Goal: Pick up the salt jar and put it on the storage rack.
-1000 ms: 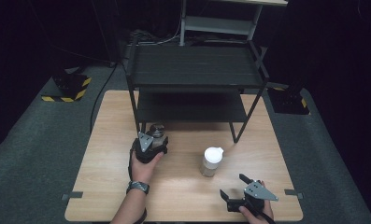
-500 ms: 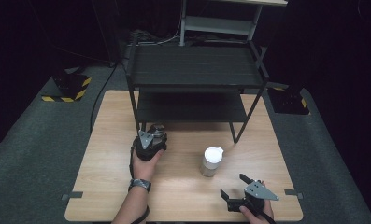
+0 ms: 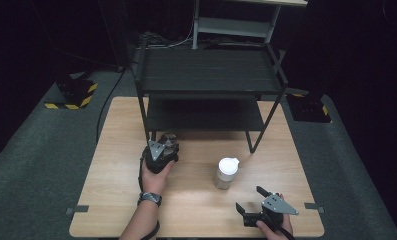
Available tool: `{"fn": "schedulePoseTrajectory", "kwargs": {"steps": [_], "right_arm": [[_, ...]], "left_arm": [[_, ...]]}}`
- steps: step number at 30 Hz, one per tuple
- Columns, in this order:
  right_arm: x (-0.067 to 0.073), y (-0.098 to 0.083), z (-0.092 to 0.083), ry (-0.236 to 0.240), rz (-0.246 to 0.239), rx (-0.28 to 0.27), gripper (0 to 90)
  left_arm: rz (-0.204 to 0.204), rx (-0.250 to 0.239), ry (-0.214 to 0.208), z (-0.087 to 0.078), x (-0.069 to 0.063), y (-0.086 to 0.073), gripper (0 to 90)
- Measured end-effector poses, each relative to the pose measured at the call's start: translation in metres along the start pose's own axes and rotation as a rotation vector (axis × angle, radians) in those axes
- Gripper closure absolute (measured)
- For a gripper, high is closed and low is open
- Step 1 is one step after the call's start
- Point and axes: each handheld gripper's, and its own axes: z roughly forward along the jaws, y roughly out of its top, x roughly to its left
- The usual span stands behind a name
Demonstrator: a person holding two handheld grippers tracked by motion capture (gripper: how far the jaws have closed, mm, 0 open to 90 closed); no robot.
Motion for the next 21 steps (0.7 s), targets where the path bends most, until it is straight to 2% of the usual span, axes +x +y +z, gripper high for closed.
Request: {"fn": "schedulePoseTrajectory", "kwargs": {"steps": [9, 15, 17, 21], "right_arm": [[0.001, 0.000, 0.000, -0.004, -0.005, -0.001, 0.1], [0.001, -0.001, 0.000, -0.003, -0.002, -0.004, 0.1], [0.001, -0.001, -0.001, -0.003, -0.003, -0.006, 0.1], [0.001, -0.001, 0.000, -0.002, -0.003, -0.004, 0.1]], "left_arm": [[-0.018, -0.008, -0.027, -0.010, 0.003, -0.004, 30.5], [-0.005, -0.017, -0.040, -0.021, 0.003, -0.005, 30.7], [-0.018, -0.027, -0.053, -0.025, 0.005, -0.006, 30.7], [-0.005, -0.035, -0.064, -0.033, 0.003, -0.005, 30.8]]}}
